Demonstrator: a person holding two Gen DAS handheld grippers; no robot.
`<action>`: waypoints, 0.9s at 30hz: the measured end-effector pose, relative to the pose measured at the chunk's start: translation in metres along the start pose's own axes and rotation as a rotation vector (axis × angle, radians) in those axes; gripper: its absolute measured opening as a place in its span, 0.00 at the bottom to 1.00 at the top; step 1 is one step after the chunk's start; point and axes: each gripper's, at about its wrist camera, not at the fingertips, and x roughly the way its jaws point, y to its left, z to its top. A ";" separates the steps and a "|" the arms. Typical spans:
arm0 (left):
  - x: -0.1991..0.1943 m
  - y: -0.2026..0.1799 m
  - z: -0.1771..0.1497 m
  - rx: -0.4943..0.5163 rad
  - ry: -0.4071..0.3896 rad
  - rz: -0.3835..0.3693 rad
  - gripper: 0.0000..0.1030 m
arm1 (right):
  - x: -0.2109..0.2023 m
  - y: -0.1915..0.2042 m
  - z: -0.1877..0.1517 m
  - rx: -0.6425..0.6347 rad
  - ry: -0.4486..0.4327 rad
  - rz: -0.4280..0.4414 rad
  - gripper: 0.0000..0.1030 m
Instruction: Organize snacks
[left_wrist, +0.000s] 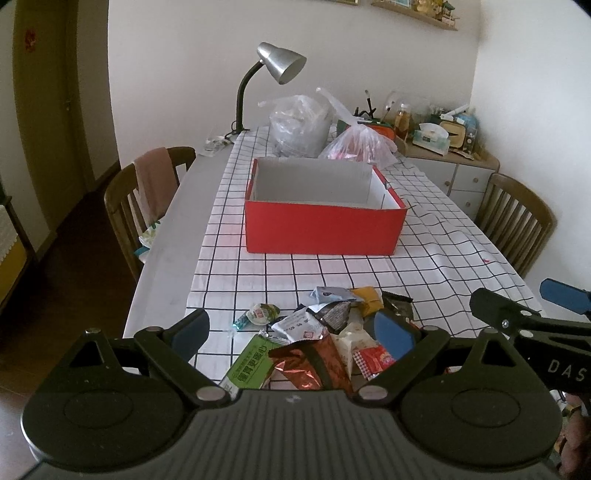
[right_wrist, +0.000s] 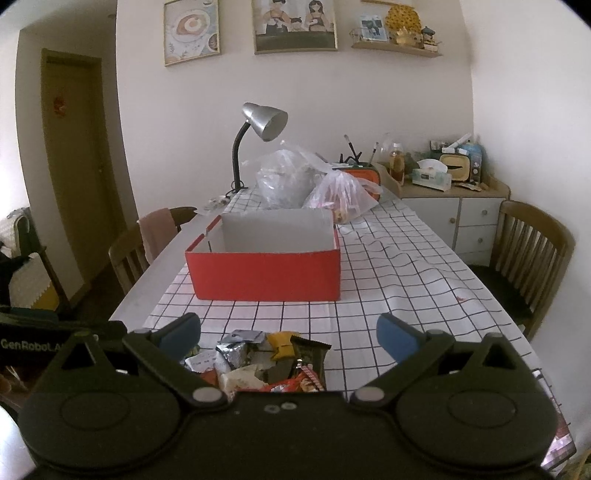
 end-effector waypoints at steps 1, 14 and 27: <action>-0.001 0.000 0.000 0.001 0.000 -0.001 0.94 | 0.000 0.000 0.000 0.000 0.001 0.000 0.99; 0.003 -0.003 -0.001 0.001 0.027 -0.014 0.94 | 0.002 0.001 -0.002 -0.011 0.026 0.004 0.99; 0.036 0.004 -0.008 -0.028 0.132 0.023 0.94 | 0.035 -0.011 -0.024 -0.021 0.128 0.018 1.00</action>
